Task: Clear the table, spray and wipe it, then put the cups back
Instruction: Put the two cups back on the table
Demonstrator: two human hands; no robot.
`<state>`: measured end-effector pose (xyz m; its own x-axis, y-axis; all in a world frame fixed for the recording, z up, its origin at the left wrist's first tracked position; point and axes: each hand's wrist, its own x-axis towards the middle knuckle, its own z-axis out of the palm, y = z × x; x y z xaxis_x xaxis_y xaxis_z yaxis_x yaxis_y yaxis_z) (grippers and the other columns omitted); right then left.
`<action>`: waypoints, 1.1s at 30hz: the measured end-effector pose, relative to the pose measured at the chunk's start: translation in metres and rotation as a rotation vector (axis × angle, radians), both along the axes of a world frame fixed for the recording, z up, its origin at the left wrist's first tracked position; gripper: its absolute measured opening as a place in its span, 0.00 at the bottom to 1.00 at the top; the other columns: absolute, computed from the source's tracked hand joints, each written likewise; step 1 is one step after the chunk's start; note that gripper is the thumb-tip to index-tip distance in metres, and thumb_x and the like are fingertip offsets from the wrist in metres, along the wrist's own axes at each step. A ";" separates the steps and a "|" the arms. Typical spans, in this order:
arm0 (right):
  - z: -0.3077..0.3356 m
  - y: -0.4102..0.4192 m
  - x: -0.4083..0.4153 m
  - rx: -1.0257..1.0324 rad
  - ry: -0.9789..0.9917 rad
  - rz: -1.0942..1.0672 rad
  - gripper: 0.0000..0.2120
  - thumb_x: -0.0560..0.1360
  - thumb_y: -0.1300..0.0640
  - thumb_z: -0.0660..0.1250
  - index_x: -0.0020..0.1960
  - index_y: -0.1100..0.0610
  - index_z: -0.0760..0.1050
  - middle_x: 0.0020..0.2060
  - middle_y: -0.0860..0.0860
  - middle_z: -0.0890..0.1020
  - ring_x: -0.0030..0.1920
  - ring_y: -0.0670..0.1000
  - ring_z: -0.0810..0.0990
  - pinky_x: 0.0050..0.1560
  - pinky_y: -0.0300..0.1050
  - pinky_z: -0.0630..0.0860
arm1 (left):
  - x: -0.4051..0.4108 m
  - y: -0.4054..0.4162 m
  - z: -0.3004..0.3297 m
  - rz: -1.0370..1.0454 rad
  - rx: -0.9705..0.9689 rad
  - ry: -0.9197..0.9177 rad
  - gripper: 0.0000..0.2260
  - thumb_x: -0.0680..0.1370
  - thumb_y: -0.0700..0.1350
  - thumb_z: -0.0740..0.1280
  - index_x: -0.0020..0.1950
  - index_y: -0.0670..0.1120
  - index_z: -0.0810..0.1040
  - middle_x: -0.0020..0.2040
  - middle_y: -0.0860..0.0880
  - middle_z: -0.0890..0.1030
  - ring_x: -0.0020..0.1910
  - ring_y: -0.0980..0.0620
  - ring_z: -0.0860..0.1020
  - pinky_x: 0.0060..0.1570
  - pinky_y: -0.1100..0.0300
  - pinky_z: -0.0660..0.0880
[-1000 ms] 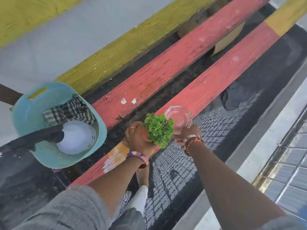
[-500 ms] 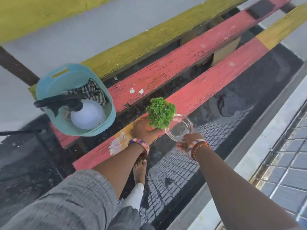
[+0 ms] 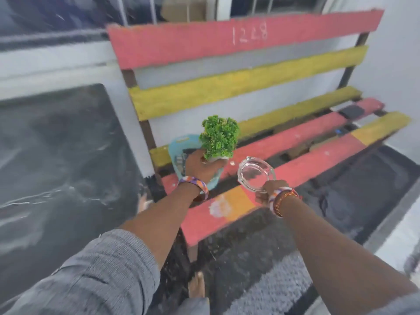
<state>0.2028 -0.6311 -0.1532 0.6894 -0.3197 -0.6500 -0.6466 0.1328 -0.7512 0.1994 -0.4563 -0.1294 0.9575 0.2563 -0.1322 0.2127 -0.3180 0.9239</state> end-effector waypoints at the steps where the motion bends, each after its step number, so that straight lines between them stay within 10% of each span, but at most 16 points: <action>1: 0.012 0.013 0.002 -0.008 -0.032 0.027 0.10 0.78 0.68 0.53 0.56 0.61 0.70 0.18 0.56 0.75 0.11 0.46 0.70 0.13 0.39 0.70 | -0.004 0.015 0.013 0.003 0.031 -0.026 0.32 0.56 0.60 0.69 0.54 0.41 0.79 0.44 0.47 0.83 0.46 0.47 0.79 0.44 0.57 0.75; 4: 0.047 0.055 0.007 -0.037 -0.100 0.138 0.07 0.78 0.67 0.55 0.49 0.60 0.71 0.19 0.55 0.73 0.11 0.45 0.68 0.14 0.34 0.68 | -0.017 0.063 0.047 0.094 0.080 -0.067 0.23 0.64 0.53 0.75 0.54 0.41 0.79 0.42 0.49 0.79 0.45 0.49 0.77 0.41 0.62 0.68; 11: 0.091 0.167 0.031 -0.277 -0.216 0.667 0.18 0.78 0.67 0.54 0.68 0.70 0.63 0.34 0.51 0.67 0.33 0.48 0.69 0.30 0.38 0.74 | -0.046 0.210 0.076 0.398 0.157 -0.129 0.20 0.66 0.49 0.75 0.55 0.44 0.80 0.42 0.47 0.78 0.40 0.50 0.73 0.29 0.66 0.62; 17: 0.090 0.286 0.054 -0.413 -0.302 0.860 0.18 0.79 0.65 0.53 0.67 0.70 0.65 0.47 0.57 0.76 0.33 0.49 0.70 0.35 0.37 0.71 | -0.058 0.331 0.078 0.566 0.197 -0.073 0.20 0.65 0.51 0.75 0.54 0.44 0.80 0.40 0.46 0.78 0.41 0.48 0.74 0.40 0.62 0.65; 23: 0.074 0.407 0.087 -0.443 -0.292 0.817 0.18 0.79 0.64 0.52 0.68 0.70 0.64 0.65 0.63 0.72 0.62 0.62 0.74 0.46 0.42 0.69 | -0.039 0.437 0.057 0.645 0.207 -0.009 0.18 0.66 0.49 0.75 0.53 0.42 0.81 0.38 0.44 0.78 0.38 0.49 0.73 0.40 0.61 0.65; 33: 0.037 0.501 0.142 -0.743 -0.292 0.628 0.19 0.79 0.61 0.51 0.67 0.69 0.61 0.65 0.65 0.69 0.65 0.64 0.68 0.63 0.55 0.66 | 0.042 0.509 0.010 0.661 0.422 0.098 0.20 0.66 0.61 0.70 0.54 0.55 0.79 0.45 0.48 0.84 0.52 0.44 0.79 0.55 0.53 0.68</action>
